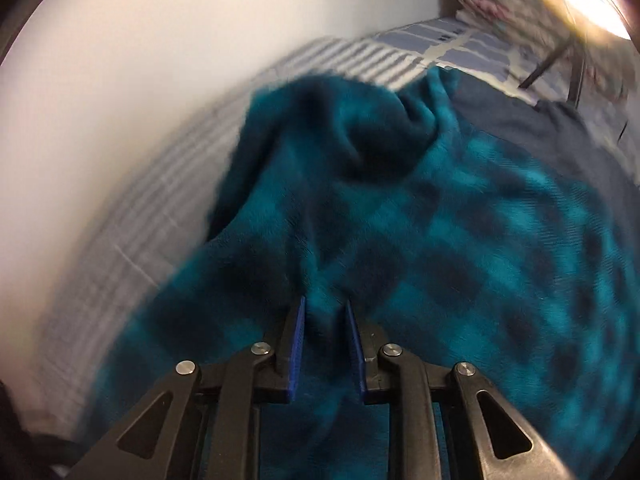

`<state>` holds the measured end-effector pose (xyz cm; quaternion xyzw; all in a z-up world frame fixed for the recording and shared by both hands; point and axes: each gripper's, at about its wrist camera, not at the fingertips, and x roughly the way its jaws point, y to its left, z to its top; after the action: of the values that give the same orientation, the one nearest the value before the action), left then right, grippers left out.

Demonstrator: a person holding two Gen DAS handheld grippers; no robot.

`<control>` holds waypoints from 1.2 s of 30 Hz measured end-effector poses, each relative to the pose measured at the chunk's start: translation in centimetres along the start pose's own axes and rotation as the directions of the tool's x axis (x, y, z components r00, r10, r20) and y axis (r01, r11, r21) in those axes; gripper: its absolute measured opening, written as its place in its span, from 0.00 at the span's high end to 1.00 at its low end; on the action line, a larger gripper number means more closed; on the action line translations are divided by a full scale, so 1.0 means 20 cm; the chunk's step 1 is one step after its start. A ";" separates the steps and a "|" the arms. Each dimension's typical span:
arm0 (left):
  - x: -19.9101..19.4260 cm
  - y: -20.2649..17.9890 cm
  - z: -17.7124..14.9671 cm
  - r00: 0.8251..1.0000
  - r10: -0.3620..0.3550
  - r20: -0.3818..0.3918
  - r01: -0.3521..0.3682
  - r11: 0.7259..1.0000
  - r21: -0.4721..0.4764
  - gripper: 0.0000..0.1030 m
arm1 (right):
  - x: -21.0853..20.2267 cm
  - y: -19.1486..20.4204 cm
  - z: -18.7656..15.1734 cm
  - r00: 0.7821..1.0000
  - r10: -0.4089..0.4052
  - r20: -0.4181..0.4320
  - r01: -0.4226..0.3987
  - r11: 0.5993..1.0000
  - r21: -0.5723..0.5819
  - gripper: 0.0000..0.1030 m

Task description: Fold large clothes

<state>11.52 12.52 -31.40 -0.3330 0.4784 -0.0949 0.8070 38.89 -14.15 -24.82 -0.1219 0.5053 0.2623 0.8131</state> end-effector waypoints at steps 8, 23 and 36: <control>-0.10 -0.20 -0.04 0.997 0.007 0.081 -0.015 0.995 0.095 0.91 | -0.29 0.02 -0.03 0.984 0.158 0.085 -0.165 0.983 0.085 0.76; -0.07 -0.45 -0.03 0.993 0.014 0.119 -0.042 0.971 0.237 0.92 | -0.13 0.17 0.04 0.973 0.230 -0.006 -0.225 0.956 0.186 0.40; 0.04 -0.65 -0.04 0.993 0.028 0.117 -0.067 0.936 0.346 0.92 | 0.07 0.46 0.12 0.977 0.070 -0.204 -0.059 0.997 0.056 0.30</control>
<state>13.39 1.90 -24.07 -0.1777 0.4166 -0.1402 0.8805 36.16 -5.03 -24.40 -0.1116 0.5967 0.2618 0.7503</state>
